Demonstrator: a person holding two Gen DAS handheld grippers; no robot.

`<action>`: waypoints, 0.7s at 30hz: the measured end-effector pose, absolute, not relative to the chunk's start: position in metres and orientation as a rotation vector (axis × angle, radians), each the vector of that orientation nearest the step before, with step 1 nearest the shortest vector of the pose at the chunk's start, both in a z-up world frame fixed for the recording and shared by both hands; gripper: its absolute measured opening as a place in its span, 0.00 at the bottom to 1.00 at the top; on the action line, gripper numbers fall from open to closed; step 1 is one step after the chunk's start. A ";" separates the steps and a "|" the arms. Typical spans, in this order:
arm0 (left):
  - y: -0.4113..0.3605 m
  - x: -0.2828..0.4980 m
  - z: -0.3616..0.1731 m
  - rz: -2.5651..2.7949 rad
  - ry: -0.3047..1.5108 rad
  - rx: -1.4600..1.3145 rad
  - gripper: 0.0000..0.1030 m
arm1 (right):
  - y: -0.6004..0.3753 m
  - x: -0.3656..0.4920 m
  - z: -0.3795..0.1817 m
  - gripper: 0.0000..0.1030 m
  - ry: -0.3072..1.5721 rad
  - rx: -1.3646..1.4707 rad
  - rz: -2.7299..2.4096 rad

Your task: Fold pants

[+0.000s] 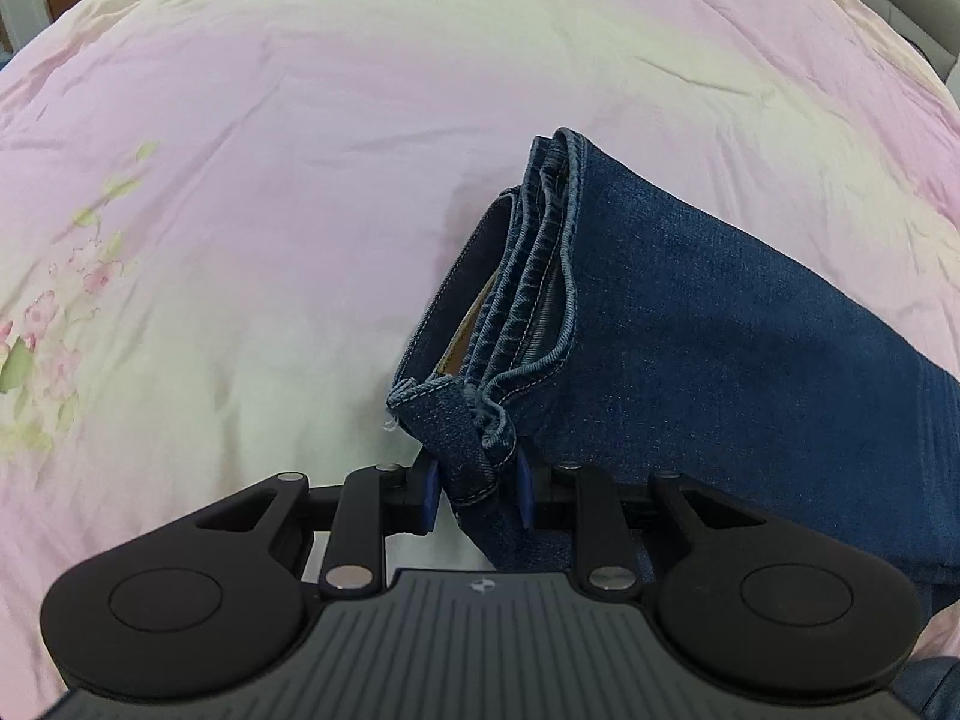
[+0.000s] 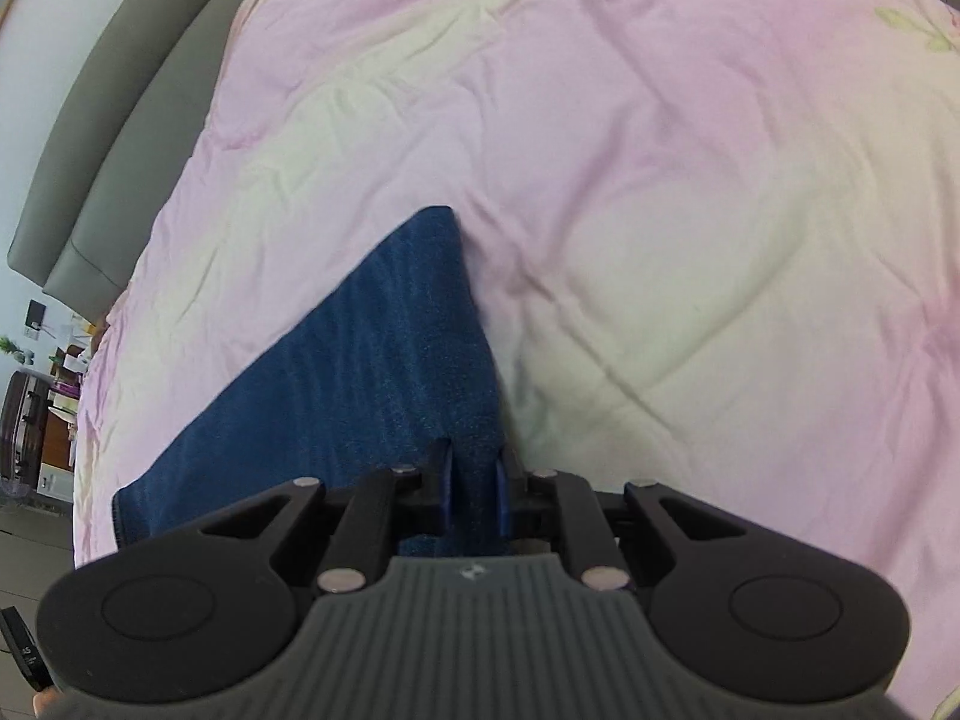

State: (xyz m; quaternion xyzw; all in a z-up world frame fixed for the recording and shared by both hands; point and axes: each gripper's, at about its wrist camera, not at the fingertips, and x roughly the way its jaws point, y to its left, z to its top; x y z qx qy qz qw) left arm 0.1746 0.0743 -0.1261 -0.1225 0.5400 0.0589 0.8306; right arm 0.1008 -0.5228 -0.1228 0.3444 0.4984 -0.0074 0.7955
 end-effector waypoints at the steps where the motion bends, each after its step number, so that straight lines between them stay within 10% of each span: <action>1: 0.071 0.175 -0.123 0.114 1.144 -0.225 0.29 | -0.523 0.099 -0.129 0.09 1.074 0.742 -0.018; 21: -0.116 0.152 -0.023 -0.574 0.910 0.703 0.37 | -0.522 0.103 -0.098 0.33 1.153 0.444 0.031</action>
